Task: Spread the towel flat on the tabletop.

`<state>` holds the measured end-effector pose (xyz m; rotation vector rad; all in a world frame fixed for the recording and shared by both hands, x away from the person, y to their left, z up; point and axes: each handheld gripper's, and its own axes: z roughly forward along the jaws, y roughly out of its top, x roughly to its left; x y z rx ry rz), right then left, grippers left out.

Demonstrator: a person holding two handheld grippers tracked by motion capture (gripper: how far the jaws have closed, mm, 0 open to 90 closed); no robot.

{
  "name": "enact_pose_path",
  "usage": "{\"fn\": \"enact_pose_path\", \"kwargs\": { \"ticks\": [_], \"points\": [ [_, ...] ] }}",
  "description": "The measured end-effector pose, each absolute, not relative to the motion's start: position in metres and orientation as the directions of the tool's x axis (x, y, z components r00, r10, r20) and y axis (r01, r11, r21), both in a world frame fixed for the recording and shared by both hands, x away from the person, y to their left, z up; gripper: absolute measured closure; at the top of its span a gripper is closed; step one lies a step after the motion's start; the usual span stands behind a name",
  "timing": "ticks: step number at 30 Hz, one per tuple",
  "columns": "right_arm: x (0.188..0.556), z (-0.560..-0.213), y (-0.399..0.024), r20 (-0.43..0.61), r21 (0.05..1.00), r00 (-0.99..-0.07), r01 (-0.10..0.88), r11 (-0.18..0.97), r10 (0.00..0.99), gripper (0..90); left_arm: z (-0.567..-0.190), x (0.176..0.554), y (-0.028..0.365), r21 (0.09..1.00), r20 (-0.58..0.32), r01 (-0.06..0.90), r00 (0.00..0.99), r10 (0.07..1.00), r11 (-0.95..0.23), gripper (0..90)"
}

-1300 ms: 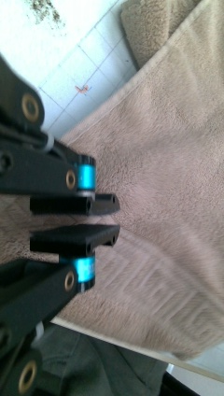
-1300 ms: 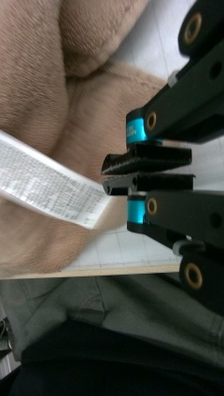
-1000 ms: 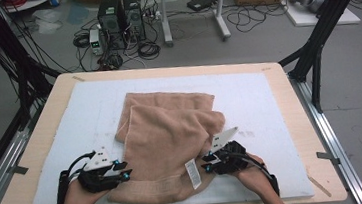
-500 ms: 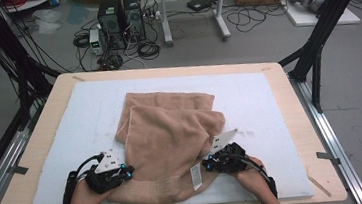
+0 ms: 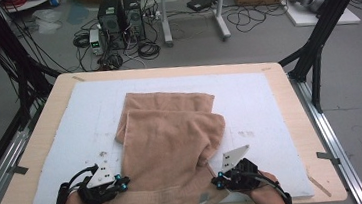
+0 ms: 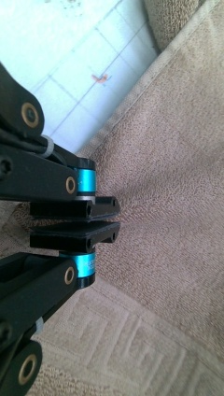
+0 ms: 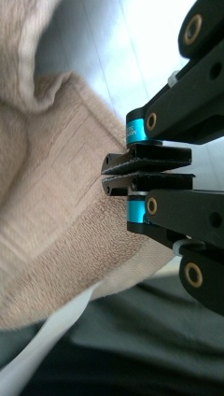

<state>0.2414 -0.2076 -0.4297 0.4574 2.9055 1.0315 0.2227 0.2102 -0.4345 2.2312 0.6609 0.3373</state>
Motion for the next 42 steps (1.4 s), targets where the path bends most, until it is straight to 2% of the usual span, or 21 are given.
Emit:
{"fn": "enact_pose_path", "kwargs": {
  "ticks": [3,6,9,11,13,18,22,34,36,38,42],
  "points": [
    [0.238,-0.422,-0.208,0.037,0.639,-0.958,0.24,0.731,0.283,86.7,-0.431,0.227,0.212,0.754,0.031,0.355,0.821,0.57,-0.553,78.0],
    [0.246,-0.416,-0.205,0.011,0.663,-0.951,0.237,0.71,0.308,82.3,-0.43,0.239,0.209,0.756,0.04,0.358,0.811,0.584,-0.548,69.5],
    [0.257,-0.423,-0.197,0.006,0.646,-0.946,0.251,0.721,0.324,70.5,-0.436,0.25,0.203,0.741,0.035,0.373,0.809,0.586,-0.559,64.2],
    [0.263,-0.43,-0.195,0.031,0.641,-0.942,0.275,0.717,0.334,68.1,-0.441,0.254,0.202,0.733,0.017,0.389,0.809,0.587,-0.558,60.0],
    [0.265,-0.433,-0.195,0.042,0.656,-0.944,0.274,0.703,0.328,70.1,-0.442,0.255,0.203,0.74,-0.003,0.399,0.807,0.59,-0.541,61.1],
    [0.265,-0.435,-0.194,0.054,0.653,-0.947,0.274,0.706,0.318,86.7,-0.442,0.248,0.201,0.743,0.022,0.364,0.826,0.564,-0.562,81.1],
    [0.263,-0.434,-0.195,0.057,0.646,-0.951,0.268,0.715,0.305,89.6,-0.441,0.245,0.201,0.74,0.031,0.358,0.828,0.56,-0.57,85.0],
    [0.228,-0.431,-0.205,0.074,0.619,-0.962,0.251,0.744,0.263,89.5,-0.434,0.211,0.216,0.728,0.03,0.344,0.848,0.529,-0.593,84.8],
    [0.224,-0.425,-0.205,0.06,0.639,-0.964,0.235,0.732,0.258,88.5,-0.428,0.21,0.219,0.742,0.039,0.336,0.842,0.538,-0.58,79.8],
    [0.226,-0.415,-0.206,0.043,0.677,-0.961,0.23,0.699,0.274,83.3,-0.423,0.215,0.22,0.758,0.043,0.334,0.832,0.553,-0.56,71.6],
    [0.241,-0.4,-0.199,-0.026,0.696,-0.953,0.199,0.69,0.301,75.5,-0.419,0.233,0.213,0.773,0.063,0.323,0.818,0.572,-0.547,65.6]
  ]
}}
